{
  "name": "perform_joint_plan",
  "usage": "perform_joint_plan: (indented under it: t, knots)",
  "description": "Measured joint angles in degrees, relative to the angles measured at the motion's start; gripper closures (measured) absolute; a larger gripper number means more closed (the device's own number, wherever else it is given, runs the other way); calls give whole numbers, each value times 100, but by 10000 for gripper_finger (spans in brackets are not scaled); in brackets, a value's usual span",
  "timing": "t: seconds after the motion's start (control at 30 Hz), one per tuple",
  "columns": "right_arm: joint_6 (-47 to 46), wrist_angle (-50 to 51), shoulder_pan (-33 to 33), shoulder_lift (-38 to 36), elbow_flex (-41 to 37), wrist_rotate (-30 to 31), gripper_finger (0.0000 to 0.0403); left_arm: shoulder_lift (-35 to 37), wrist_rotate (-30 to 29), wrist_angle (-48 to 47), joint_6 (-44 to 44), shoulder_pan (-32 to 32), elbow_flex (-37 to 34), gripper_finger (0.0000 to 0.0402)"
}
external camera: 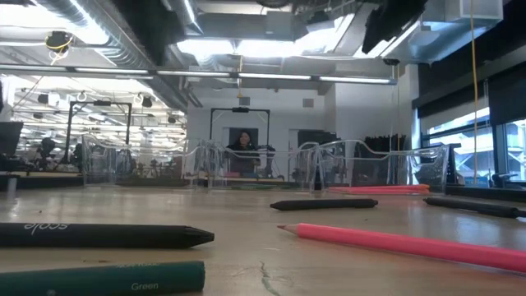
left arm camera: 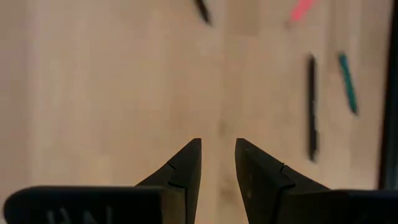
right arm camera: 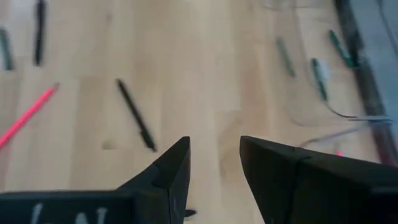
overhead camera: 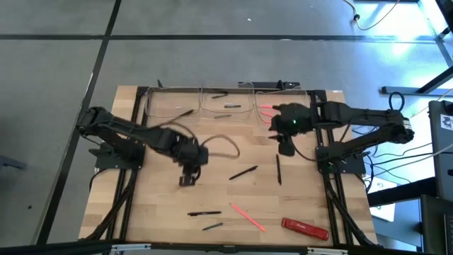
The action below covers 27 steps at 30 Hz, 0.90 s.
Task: Sort crayons/erasers/pens/pencils in bins
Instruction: Put the black pen into the left transparent bin
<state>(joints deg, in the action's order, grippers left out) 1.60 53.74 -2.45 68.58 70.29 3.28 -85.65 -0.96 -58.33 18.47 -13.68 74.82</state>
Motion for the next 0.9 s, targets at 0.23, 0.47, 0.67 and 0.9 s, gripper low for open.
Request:
perform_joint_plan:
  t: [0.23,0.47,0.67,0.9]
  knots:
    - [143,5,796,0,1,-316,260,0,30,649,896,-1161,-603,312]
    - [-144,7,1250,0,-1,-296,260,-132,-439,2319,2171,-2046,-1426,312]
    - [-150,7,1421,0,-1,-292,260,-655,-732,2973,2193,-2585,-1656,312]
    - [-220,9,1444,0,-1,-277,260,-1497,-750,3801,2164,-2868,-1660,312]
